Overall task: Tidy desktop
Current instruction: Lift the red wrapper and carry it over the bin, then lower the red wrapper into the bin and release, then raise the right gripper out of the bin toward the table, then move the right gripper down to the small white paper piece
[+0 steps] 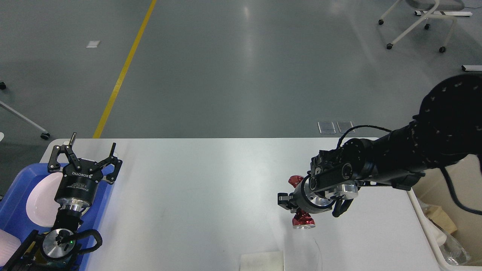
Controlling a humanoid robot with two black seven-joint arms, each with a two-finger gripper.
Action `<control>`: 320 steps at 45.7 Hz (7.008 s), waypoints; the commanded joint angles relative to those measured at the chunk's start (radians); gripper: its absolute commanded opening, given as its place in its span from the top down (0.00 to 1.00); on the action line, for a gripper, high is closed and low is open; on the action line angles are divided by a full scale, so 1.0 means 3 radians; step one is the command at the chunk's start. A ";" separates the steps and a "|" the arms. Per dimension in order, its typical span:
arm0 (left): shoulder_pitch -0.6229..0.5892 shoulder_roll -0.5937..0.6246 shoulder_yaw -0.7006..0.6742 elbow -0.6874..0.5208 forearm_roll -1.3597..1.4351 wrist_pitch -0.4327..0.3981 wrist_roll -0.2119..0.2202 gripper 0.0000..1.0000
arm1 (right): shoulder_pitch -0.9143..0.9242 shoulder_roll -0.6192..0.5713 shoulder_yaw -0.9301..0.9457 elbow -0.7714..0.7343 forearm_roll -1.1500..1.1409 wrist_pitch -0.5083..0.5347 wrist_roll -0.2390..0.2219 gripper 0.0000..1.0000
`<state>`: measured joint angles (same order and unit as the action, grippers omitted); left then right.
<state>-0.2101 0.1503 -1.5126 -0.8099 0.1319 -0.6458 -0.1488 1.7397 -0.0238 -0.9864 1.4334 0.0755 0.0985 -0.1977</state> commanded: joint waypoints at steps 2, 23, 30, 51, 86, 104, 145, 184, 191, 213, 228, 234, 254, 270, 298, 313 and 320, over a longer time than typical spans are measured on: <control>0.0000 0.0000 0.0000 0.0000 0.0000 0.0000 0.0000 0.04 | 0.0729 -0.0370 -0.0168 0.0340 0.0004 0.0606 -0.0001 1.00; 0.0000 0.0000 0.0000 0.0000 0.0000 0.0000 0.0000 0.04 | 0.2428 -0.0908 -0.0971 0.1040 0.0172 0.1605 0.0004 1.00; 0.0000 0.0000 0.0000 0.0000 0.0000 0.0000 0.0000 0.04 | 0.2433 -0.0903 -0.1206 0.1036 0.0260 0.1559 0.0004 1.00; 0.0000 0.0000 0.0000 0.0000 0.0000 0.0000 -0.0005 0.04 | 0.1539 -0.1878 -0.1851 0.0311 0.0244 0.0981 0.0010 1.00; 0.0000 0.0000 0.0000 0.0000 0.0000 0.0000 -0.0005 0.04 | -0.2904 -0.1921 0.0665 -0.3350 -0.0037 0.0117 0.0020 1.00; 0.0000 0.0000 0.0000 0.0000 0.0000 0.0000 -0.0005 0.04 | -0.3794 -0.1046 0.0737 -0.4400 -0.0001 -0.0645 0.0020 1.00; 0.0000 0.0000 -0.0005 0.0000 0.0000 0.0000 -0.0005 0.04 | -0.3851 -0.1000 0.0737 -0.4354 -0.0027 -0.1018 0.0025 0.00; 0.0000 0.0000 -0.0005 0.0000 0.0000 0.0000 0.0000 0.04 | -0.2650 -0.1695 0.0665 -0.2989 -0.0747 -0.0630 -0.0031 0.00; 0.0000 0.0000 -0.0005 0.0000 0.0000 0.0000 0.0000 0.04 | -0.2037 -0.1859 0.0384 -0.2626 -0.0988 0.0049 -0.0057 0.00; 0.0000 0.0000 0.0000 0.0000 0.0000 0.0000 0.0000 0.04 | 0.0683 -0.1394 -0.0552 -0.1241 -0.0962 0.2294 -0.0062 0.00; 0.0000 0.0000 0.0000 0.0000 0.0000 0.0000 -0.0005 0.04 | 0.2248 -0.1030 -0.0639 0.0191 -0.0421 0.2535 -0.0067 0.00; 0.0000 0.0000 0.0000 0.0000 0.0000 0.0000 -0.0005 0.04 | 0.2693 -0.1015 -0.0644 0.0647 -0.0226 0.2489 -0.0067 0.00; 0.0000 0.0000 -0.0005 0.0000 0.0000 0.0000 0.0000 0.04 | 0.2781 -0.0974 -0.0716 0.0765 -0.0124 0.2413 -0.0067 0.00; 0.0000 0.0000 0.0000 0.0000 0.0000 0.0000 0.0000 0.04 | 0.2781 -0.0928 -0.0654 0.0734 -0.0108 0.2413 -0.0057 0.00; 0.0000 0.0000 0.0000 0.0000 0.0000 0.0000 0.0000 0.04 | 0.1314 -0.0172 0.1314 0.0632 -0.2270 0.1498 -0.0021 0.00; 0.0000 0.0000 0.0000 0.0000 0.0000 0.0000 0.0000 0.04 | 0.0496 0.0416 0.1616 0.0550 -0.3329 0.1436 0.0066 0.02; 0.0000 0.0000 0.0000 0.0000 0.0000 0.0000 0.0000 0.04 | -0.0097 0.0631 0.1590 0.0290 -0.3718 0.1426 0.0061 0.03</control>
<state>-0.2102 0.1504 -1.5126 -0.8099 0.1319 -0.6458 -0.1496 1.8266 0.1242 -0.5049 1.5761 -0.9614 0.5286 -0.1790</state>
